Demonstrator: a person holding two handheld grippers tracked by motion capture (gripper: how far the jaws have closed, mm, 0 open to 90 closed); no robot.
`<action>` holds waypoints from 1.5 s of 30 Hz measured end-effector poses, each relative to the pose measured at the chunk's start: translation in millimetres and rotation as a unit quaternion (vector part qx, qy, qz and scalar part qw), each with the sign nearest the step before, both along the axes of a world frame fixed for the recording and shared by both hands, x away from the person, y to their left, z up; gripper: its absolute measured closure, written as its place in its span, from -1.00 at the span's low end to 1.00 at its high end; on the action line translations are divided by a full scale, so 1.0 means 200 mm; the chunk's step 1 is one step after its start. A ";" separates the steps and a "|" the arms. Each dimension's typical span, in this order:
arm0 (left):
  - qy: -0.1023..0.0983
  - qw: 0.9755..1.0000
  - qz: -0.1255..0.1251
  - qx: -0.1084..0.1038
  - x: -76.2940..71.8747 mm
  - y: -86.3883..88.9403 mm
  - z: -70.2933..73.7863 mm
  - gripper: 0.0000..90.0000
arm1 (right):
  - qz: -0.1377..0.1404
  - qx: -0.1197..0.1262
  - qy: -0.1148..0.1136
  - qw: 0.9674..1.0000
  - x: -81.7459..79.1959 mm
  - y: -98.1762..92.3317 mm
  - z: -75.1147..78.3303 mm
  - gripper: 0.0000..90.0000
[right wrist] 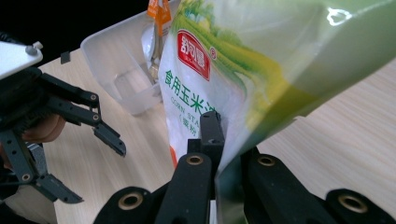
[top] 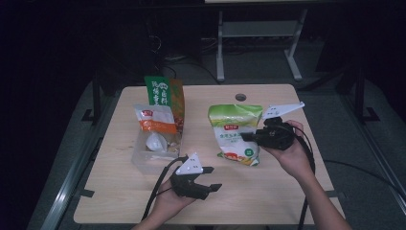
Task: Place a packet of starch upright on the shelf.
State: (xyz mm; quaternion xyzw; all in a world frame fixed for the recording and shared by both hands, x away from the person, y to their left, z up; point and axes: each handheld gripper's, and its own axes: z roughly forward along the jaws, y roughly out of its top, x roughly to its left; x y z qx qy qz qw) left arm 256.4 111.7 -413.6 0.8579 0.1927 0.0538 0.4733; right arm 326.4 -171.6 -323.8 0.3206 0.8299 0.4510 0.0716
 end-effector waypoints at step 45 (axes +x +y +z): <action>-0.007 1.000 -0.011 -0.002 -0.08 0.09 -0.03 -0.18 | 0.083 0.001 -0.025 0.996 0.16 0.52 0.19 0.98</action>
